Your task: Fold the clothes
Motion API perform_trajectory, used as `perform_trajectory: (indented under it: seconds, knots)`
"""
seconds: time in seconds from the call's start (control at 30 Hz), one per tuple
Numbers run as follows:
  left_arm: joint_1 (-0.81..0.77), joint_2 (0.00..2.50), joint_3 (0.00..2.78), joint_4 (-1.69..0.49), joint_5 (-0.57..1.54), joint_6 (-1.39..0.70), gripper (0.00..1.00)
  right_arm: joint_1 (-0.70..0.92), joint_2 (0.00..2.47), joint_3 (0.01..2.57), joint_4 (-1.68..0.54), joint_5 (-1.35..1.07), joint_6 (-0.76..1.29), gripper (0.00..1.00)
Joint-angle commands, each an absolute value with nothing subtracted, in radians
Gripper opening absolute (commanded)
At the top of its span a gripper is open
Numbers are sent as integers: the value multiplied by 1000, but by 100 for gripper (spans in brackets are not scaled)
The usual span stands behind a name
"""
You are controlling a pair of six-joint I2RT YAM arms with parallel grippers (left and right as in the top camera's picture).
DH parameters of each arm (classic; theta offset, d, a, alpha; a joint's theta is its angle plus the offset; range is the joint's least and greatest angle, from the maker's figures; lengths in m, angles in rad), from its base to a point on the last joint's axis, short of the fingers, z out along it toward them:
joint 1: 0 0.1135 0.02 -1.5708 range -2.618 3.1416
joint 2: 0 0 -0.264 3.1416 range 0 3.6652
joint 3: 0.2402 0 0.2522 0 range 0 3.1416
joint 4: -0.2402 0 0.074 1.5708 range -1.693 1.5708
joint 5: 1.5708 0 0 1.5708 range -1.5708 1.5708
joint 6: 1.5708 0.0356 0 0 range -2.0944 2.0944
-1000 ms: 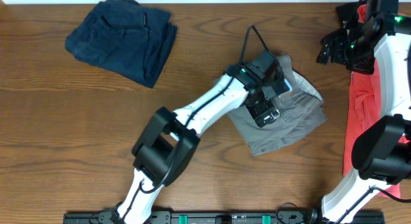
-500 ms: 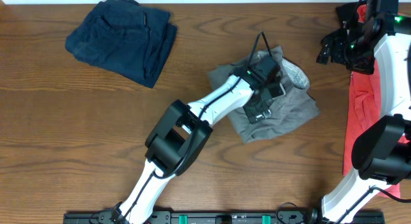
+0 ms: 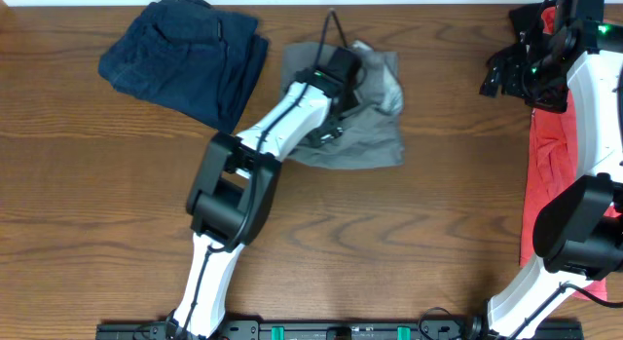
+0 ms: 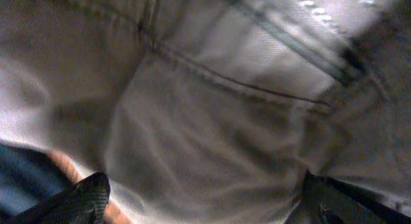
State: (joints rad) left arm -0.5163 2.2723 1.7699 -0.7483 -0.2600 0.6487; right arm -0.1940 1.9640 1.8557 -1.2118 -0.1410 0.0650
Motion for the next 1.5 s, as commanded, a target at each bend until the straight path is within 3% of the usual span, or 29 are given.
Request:
perform_trajectory:
  seconds: [0.0,0.17,0.4,1.0,1.47]
  knots:
    - [-508,2216,1721,-772,-234,687,98,-205,1958,1848,-1211,-139,78,99]
    - [-511,2063,1721,-714,174,585,98,-204,1958,1848,-1213,-142,78,99]
    - [-522,2101,1721,-627,334,376,98,-204,1958,1848,-1223,-158,77,99]
    - [-681,2226,1720,-727,353,365,98,-204,1958,1848,-1223,-158,78,99]
    - [-698,2370,1720,-700,311,373,98,-204,1958,1848,-1221,-157,77,99]
